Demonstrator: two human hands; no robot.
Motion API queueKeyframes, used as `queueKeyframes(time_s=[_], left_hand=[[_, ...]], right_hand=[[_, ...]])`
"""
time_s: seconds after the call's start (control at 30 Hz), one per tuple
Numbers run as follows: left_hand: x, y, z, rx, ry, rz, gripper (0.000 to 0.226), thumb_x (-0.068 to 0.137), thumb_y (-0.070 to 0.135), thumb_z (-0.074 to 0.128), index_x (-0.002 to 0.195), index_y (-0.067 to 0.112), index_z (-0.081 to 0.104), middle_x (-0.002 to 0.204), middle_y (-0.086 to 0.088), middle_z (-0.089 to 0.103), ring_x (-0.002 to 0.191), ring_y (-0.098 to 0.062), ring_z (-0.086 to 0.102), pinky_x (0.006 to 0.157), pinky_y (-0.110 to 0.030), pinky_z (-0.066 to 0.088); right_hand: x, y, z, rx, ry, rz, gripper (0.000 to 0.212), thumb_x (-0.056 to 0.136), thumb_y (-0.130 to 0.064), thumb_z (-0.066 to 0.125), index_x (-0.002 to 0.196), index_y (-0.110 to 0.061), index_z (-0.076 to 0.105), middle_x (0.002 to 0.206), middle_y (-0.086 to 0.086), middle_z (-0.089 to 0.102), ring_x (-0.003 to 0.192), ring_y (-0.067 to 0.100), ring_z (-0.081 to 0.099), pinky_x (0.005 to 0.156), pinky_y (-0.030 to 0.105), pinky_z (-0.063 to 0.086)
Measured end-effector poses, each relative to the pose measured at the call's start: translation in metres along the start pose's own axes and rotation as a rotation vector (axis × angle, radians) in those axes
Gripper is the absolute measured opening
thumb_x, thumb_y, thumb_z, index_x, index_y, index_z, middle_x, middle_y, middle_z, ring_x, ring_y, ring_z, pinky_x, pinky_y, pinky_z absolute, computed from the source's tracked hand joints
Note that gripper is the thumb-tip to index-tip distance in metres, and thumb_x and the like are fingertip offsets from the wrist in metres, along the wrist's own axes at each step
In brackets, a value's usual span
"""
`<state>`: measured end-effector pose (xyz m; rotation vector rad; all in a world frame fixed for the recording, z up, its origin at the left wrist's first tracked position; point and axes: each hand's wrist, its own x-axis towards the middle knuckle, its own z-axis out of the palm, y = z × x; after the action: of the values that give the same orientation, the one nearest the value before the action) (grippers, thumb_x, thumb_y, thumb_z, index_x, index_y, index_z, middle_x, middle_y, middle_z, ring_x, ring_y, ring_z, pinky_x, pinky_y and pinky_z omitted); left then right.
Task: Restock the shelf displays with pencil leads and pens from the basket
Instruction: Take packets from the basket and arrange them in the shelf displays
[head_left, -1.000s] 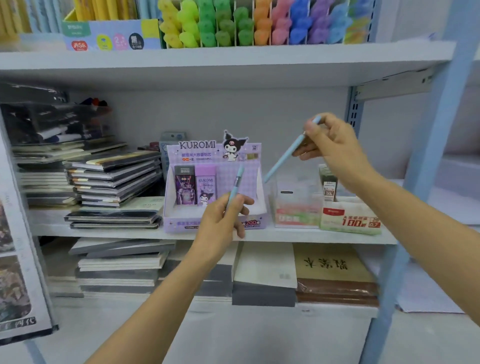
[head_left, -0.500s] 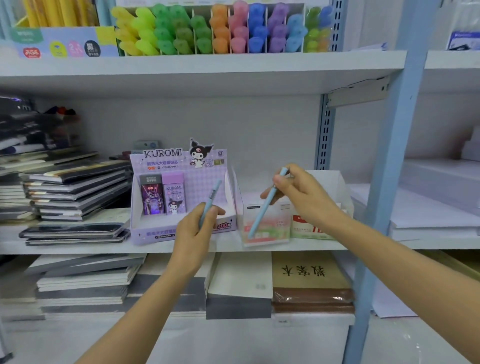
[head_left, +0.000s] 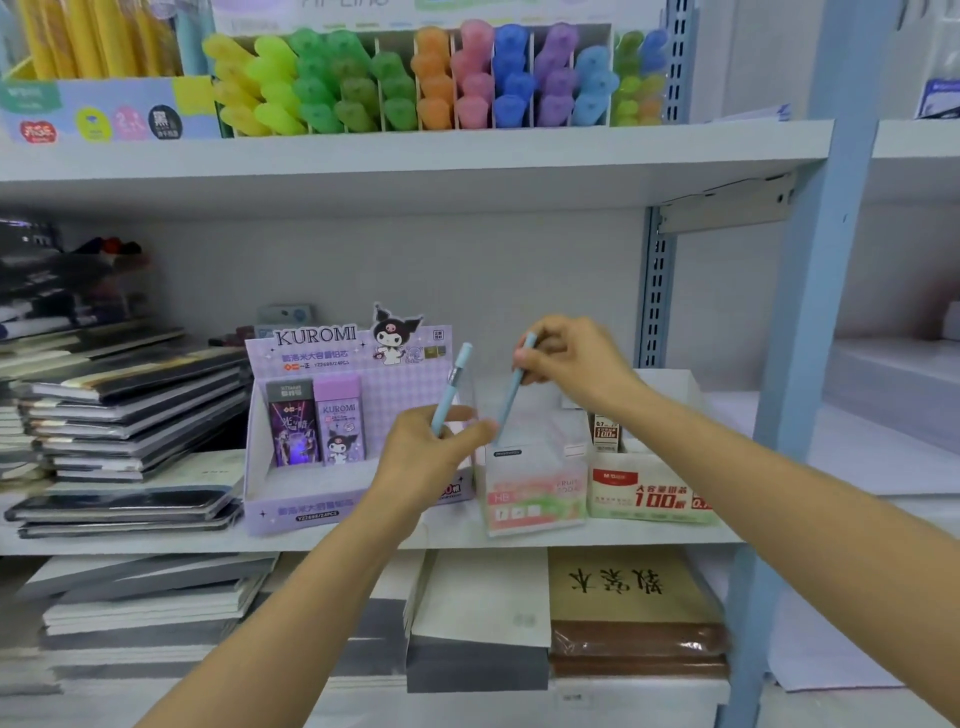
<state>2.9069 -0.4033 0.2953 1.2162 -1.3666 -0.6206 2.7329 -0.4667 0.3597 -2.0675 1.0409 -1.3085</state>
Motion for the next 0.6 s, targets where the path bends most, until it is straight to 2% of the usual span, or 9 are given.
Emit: queueKeyframes(time_s=[0.07, 0.27, 0.37, 0.53, 0.6], left_hand=[[0.004, -0.003, -0.003, 0.007, 0.001, -0.006, 0.024, 0.085, 0.024, 0.072, 0.106, 0.014, 0.068, 0.052, 0.006, 0.031, 0.034, -0.003, 0.031, 0.038, -0.016, 0.03], [0.006, -0.006, -0.005, -0.028, -0.009, 0.006, 0.015, 0.087, 0.025, 0.07, 0.098, 0.014, 0.071, 0.05, 0.007, 0.03, 0.035, -0.004, 0.029, 0.038, -0.014, 0.029], [0.004, -0.007, -0.003, -0.073, -0.011, 0.009, 0.016, 0.087, 0.024, 0.07, 0.099, 0.013, 0.071, 0.056, 0.002, 0.031, 0.034, -0.003, 0.035, 0.038, -0.01, 0.033], [0.002, -0.009, -0.005, -0.115, -0.041, -0.003, 0.02, 0.086, 0.025, 0.071, 0.101, 0.011, 0.071, 0.05, 0.011, 0.035, 0.034, -0.002, 0.04, 0.039, -0.007, 0.035], [0.001, -0.008, -0.006, -0.113, -0.048, 0.0, 0.019, 0.086, 0.026, 0.072, 0.098, 0.012, 0.072, 0.056, 0.005, 0.032, 0.035, -0.003, 0.037, 0.039, -0.009, 0.034]], right_hand=[[-0.002, 0.006, -0.002, -0.029, -0.02, -0.016, 0.012, 0.089, -0.005, 0.066, 0.095, 0.006, 0.063, 0.087, 0.02, 0.071, 0.077, 0.027, 0.072, 0.076, 0.029, 0.059], [0.014, -0.002, -0.011, -0.036, 0.093, -0.106, 0.012, 0.088, -0.007, 0.067, 0.093, 0.003, 0.064, 0.085, 0.016, 0.073, 0.074, 0.021, 0.073, 0.077, 0.028, 0.059], [0.017, 0.002, 0.004, -0.142, 0.038, -0.127, 0.012, 0.088, -0.007, 0.068, 0.091, 0.004, 0.064, 0.082, 0.016, 0.073, 0.073, 0.022, 0.073, 0.081, 0.035, 0.058], [0.028, 0.006, 0.008, -0.276, -0.044, -0.116, 0.013, 0.089, -0.011, 0.067, 0.089, 0.002, 0.065, 0.078, 0.013, 0.074, 0.07, 0.019, 0.073, 0.083, 0.038, 0.055], [0.032, 0.005, 0.006, -0.316, -0.076, -0.103, 0.014, 0.089, -0.013, 0.067, 0.09, 0.001, 0.066, 0.079, 0.012, 0.074, 0.071, 0.019, 0.073, 0.085, 0.038, 0.055]])
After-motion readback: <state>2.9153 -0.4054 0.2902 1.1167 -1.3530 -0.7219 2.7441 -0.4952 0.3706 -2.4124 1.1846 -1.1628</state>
